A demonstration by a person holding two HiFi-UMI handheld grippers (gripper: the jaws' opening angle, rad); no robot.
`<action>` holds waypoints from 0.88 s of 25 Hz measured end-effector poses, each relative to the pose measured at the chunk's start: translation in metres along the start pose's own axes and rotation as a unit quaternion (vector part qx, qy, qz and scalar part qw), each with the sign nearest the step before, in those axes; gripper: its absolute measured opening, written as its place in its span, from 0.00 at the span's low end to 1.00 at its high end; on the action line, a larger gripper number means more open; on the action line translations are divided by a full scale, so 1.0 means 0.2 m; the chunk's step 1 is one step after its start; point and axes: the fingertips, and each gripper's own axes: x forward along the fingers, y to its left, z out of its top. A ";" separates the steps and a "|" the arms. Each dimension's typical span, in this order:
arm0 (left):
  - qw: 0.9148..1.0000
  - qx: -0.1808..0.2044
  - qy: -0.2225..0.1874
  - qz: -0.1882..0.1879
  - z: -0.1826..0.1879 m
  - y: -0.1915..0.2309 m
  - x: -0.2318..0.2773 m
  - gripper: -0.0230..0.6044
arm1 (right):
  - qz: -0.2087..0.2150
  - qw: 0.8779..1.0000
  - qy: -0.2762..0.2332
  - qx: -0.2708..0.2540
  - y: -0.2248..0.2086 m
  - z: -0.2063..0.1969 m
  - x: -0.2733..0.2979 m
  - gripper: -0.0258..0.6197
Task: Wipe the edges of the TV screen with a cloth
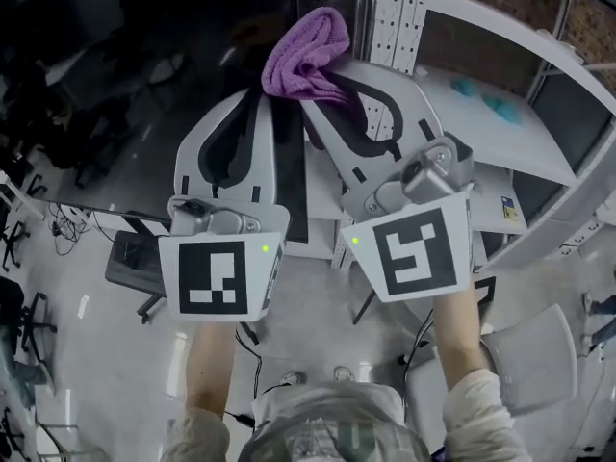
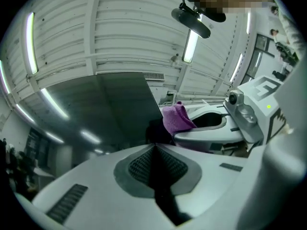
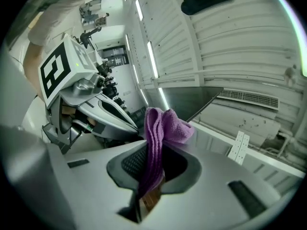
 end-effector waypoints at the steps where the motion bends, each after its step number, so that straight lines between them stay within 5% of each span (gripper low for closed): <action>1: 1.000 -0.012 0.004 0.002 -0.04 -0.01 -0.03 0.06 | 0.005 1.000 0.003 0.007 0.04 -0.02 -0.01 0.13; 10: 0.997 -0.056 0.051 0.020 -0.37 -0.08 -0.19 0.06 | 0.022 0.998 0.042 0.042 0.39 -0.25 -0.09 0.13; 22: 0.989 -0.067 0.130 0.038 -0.82 -0.18 -0.52 0.06 | 0.047 0.993 0.097 0.051 0.88 -0.54 -0.22 0.13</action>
